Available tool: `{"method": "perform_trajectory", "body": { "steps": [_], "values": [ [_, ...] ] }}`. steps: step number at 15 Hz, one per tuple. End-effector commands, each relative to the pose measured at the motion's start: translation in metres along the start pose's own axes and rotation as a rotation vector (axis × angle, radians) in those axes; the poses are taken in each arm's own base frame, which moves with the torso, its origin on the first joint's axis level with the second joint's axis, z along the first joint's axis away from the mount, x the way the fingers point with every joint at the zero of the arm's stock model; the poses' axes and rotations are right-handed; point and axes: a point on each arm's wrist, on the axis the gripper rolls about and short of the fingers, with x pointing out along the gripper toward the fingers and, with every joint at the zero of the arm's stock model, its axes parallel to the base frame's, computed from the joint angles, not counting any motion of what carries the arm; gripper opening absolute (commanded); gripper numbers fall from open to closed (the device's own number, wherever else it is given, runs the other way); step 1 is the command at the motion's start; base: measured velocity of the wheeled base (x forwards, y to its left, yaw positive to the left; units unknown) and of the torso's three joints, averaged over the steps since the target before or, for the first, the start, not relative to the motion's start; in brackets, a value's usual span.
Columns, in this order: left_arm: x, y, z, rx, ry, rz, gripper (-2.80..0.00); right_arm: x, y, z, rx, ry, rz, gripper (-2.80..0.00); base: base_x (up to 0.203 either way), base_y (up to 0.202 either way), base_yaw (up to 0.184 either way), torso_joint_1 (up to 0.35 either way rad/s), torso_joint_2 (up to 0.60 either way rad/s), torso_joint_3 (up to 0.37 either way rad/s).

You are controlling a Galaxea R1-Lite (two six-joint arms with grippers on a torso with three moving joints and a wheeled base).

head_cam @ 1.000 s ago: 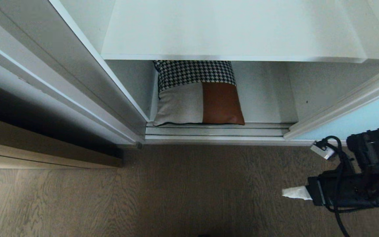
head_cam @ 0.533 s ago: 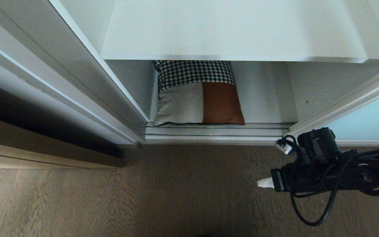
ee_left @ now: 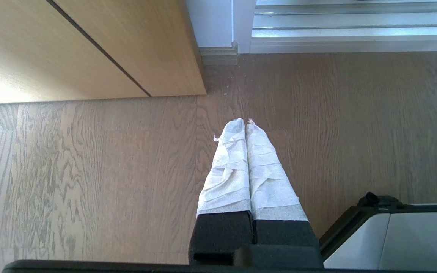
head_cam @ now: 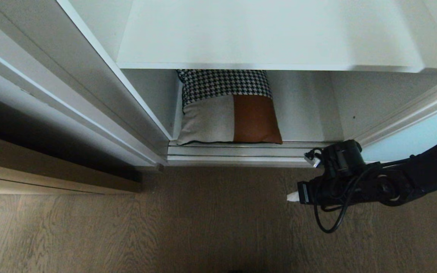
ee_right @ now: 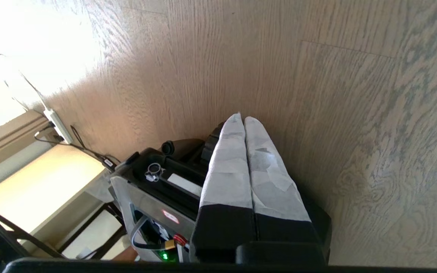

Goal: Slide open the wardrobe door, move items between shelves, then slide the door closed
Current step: Place the pillow on the higher shelf

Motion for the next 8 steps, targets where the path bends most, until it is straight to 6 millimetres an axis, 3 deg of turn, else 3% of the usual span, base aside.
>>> {"method": "perform_trajectory", "body": {
  "steps": [1, 5, 8],
  "values": [
    [0.0, 0.0, 0.0, 0.001, 0.002, 0.0, -2.8, -0.004, 0.0, 0.002, 0.002, -0.012, 0.003, -2.8, 0.0, 0.0, 0.0, 0.0, 0.0, 0.0],
    [0.0, 0.0, 0.0, 0.001, 0.002, 0.0, -2.8, -0.02, 0.006, -0.007, -0.002, -0.013, 0.009, -2.8, 0.0, 0.0, 0.0, 0.0, 0.0, 0.0],
    [0.0, 0.0, 0.0, 0.001, 0.002, 0.0, -2.8, -0.002, -0.003, -0.015, 0.005, 0.021, 0.041, -2.8, 0.0, 0.0, 0.0, 0.0, 0.0, 0.0]
  ]
}}
